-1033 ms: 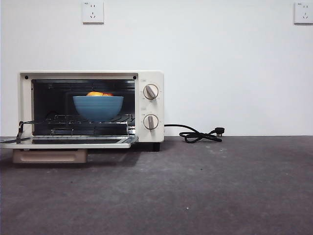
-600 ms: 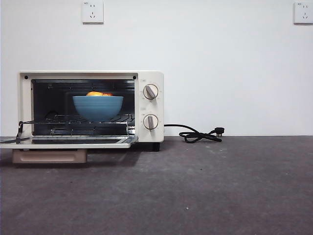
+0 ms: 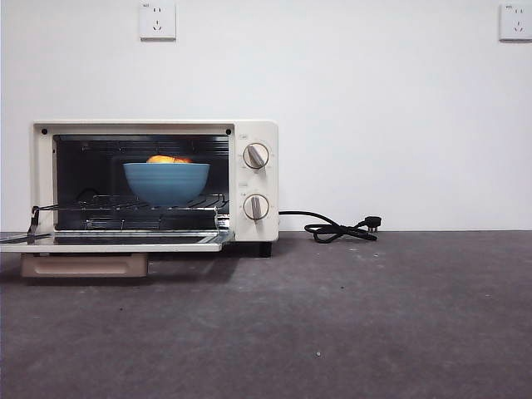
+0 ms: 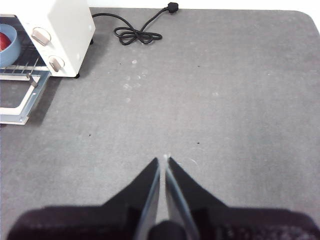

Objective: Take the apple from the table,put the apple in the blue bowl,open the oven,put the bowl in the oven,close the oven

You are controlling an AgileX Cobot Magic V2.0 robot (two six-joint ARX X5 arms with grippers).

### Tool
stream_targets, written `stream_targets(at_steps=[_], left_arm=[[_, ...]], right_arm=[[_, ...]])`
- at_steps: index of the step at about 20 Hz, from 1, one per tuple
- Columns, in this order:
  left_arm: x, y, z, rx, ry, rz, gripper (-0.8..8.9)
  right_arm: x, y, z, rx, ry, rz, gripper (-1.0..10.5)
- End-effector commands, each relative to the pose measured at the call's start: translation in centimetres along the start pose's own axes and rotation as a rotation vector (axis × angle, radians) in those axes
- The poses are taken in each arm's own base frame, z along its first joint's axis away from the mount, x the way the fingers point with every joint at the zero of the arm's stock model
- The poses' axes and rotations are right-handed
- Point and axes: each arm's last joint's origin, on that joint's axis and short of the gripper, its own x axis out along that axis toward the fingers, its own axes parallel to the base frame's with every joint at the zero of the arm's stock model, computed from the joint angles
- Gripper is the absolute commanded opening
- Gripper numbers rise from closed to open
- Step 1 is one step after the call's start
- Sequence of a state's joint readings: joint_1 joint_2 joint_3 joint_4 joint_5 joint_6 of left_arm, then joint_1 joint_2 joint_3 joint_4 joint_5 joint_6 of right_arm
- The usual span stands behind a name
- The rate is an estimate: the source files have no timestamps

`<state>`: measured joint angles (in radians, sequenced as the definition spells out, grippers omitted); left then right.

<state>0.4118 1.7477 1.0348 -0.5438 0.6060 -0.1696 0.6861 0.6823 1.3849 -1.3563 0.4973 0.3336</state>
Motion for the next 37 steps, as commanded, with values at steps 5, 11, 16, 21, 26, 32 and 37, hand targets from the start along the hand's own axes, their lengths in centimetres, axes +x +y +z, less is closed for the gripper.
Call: stream_targets(at_steps=[5,11,16,21,26,32,37], left_arm=[[1.5,-0.3,-0.1,0.006,0.038,-0.007,-0.09],[1.6,-0.4,0.1,-0.007,0.018,-0.03,-0.09],[1.5,-0.9,0.5,-0.029,0.016,-0.176,-0.09],[1.3,-1.6,1.2,-0.073,-0.004,-0.341,-0.08],[1.0,-2.1,2.0,-0.096,-0.037,-0.41,-0.08],[0.5,-2.8,3.3,-0.136,-0.1,-0.489,-0.08],[0.0,-3.5,4.3,-0.158,-0.146,-0.56,-0.08]], right_arm=[[0.2,0.0,-0.4,0.007,0.031,-0.007,0.3],[0.2,0.0,-0.4,0.013,0.031,-0.006,0.3],[0.2,0.0,-0.4,0.014,0.031,-0.006,0.3],[0.2,0.0,-0.4,0.015,0.033,0.0,0.3],[0.2,0.0,-0.4,0.018,0.033,0.0,0.3],[0.2,0.0,-0.4,0.018,0.033,-0.001,0.3],[0.2,0.0,-0.4,0.025,0.033,-0.002,0.3]])
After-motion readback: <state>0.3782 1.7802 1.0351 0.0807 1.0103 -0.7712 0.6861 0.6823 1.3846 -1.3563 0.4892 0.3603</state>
